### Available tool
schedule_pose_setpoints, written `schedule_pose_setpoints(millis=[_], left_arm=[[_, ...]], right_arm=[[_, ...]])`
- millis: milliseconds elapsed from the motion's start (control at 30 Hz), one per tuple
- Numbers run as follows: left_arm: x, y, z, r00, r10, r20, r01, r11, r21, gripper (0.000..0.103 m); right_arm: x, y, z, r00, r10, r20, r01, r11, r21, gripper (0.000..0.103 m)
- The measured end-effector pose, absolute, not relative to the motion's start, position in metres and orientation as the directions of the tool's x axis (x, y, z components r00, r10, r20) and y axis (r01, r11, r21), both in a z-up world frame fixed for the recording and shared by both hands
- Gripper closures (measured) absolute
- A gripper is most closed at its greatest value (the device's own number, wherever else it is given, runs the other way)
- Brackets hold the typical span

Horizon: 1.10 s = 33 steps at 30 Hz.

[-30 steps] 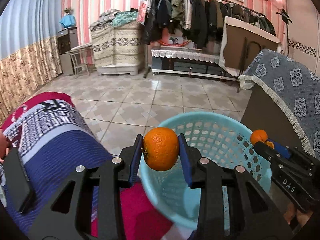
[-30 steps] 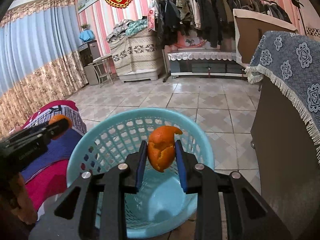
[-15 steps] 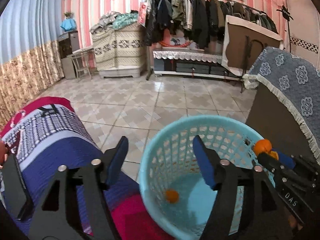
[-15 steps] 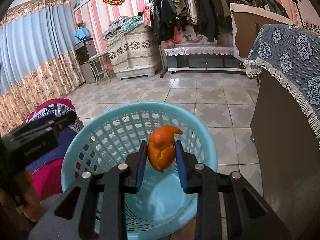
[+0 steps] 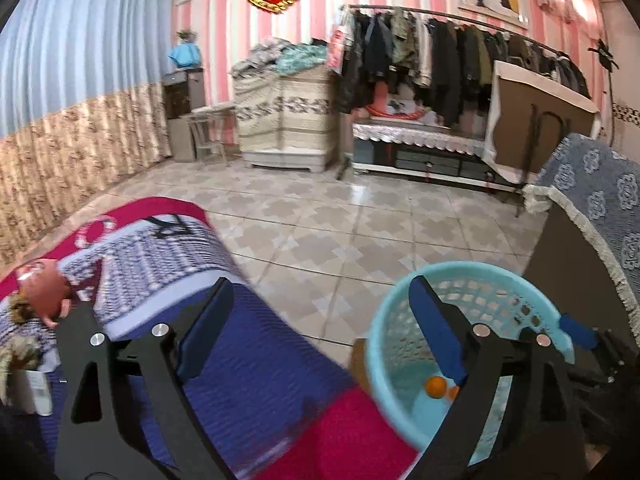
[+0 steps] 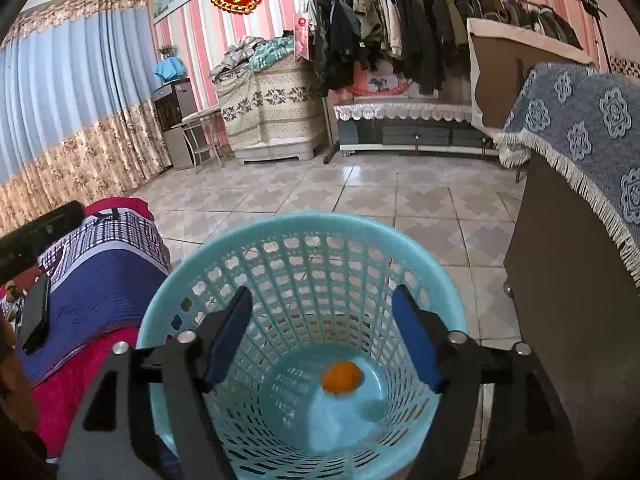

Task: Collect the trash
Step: 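Open the left tool to drop the orange while the right tool drops the peel, then move the left tool to the bed and grasp the black ribbed cylinder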

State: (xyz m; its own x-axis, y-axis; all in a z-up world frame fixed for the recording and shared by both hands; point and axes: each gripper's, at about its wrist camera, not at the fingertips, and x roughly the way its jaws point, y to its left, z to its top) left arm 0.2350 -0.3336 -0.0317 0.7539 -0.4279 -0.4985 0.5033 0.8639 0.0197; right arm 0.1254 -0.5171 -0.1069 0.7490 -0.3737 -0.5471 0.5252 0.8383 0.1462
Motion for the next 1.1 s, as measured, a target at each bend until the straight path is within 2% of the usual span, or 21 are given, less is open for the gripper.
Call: schedule_pose_setpoints(millis=[133,400,667,1100], left_arm=[[0.232,-0.299,-0.023,0.782,-0.39,-0.486,0.453,0.891,0.013,0.012],[0.212,-0.228,0.006,0.832,-0.335,-0.442,0.367,0.93,-0.014,0.006],[0.197,-0.152,0.014,0.848,-0.278,-0.452,0.276,0.958,-0.072,0.006],[0.17,-0.06,-0.008,0.873,-0.116,-0.474,0.124,0.992,-0.014,0.006]], right_arm=[[0.126,-0.505,-0.099,0.758,-0.382,-0.529,0.517,0.846,0.13,0.016],[0.129,-0.477,-0.083,0.781,-0.368,-0.505,0.478,0.872,0.103,0.01],[0.132,-0.447,-0.072,0.805,-0.336,-0.49,0.431,0.898,0.092,0.007],[0.139,-0.398,-0.064,0.838,-0.272,-0.473,0.328,0.944,0.037,0.007]])
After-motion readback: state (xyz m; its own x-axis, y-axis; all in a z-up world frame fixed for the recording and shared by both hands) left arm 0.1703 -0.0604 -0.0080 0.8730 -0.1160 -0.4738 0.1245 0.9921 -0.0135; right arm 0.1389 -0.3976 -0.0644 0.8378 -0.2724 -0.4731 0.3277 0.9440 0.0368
